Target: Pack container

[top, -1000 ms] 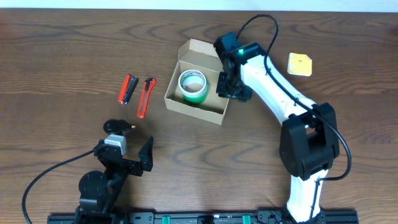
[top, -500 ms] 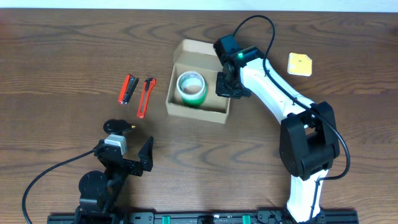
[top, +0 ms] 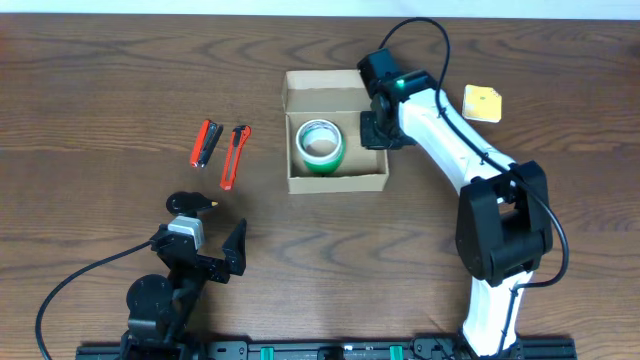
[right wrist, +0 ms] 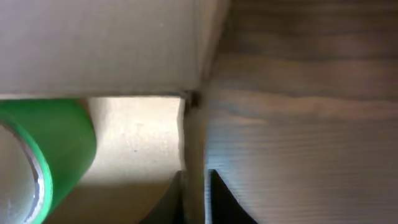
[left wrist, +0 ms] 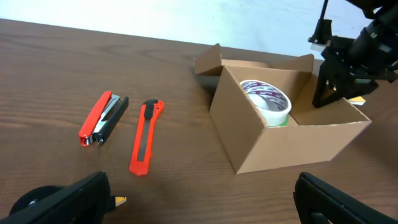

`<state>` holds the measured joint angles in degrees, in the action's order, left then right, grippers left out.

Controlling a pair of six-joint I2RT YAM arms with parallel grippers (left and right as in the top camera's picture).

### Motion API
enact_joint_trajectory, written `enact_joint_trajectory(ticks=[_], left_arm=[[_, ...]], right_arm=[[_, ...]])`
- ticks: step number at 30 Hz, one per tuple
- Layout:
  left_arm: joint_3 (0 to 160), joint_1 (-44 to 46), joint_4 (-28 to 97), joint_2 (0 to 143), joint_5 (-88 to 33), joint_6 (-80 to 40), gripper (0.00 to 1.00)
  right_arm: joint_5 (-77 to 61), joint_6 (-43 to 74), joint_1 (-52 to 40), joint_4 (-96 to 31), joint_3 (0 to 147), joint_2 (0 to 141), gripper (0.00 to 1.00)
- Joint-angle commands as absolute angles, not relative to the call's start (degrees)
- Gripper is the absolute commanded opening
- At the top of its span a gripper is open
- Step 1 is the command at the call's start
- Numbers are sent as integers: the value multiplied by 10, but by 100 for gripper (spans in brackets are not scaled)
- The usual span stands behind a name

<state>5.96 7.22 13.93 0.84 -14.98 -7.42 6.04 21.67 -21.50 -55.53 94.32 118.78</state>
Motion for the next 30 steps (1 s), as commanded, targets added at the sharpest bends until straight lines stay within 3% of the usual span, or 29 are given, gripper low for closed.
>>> enact_joint_trajectory(ticks=[1,2,9,12,13,15,21,30], left_arm=[[45,70,143,4,-146,-66,95],[45,70,143,4,-146,-66,95],[45,70,143,4,-146,-66,95],[45,70,143,4,-146,-66,95],[45,70,143,4,-146,-66,95],[45,70,143,4,-146,-66,95],[45,70,143,4,-146,-66,95],[45,70,143,4,-146,-66,96]], right_arm=[[69,185,-208,-555,945,1196,32],[60,181,-208,-555,945,1196,36],[-10,182,-199,-587,994,1166,39],[-10,171,-180,-595,1016,1123,45],[-7,166,-171,-592,1017,1108,50],[15,157,-145,-582,1017,1074,74],[58,151,-47,-574,1016,1058,99],[58,151,37,-531,1016,1106,99]])
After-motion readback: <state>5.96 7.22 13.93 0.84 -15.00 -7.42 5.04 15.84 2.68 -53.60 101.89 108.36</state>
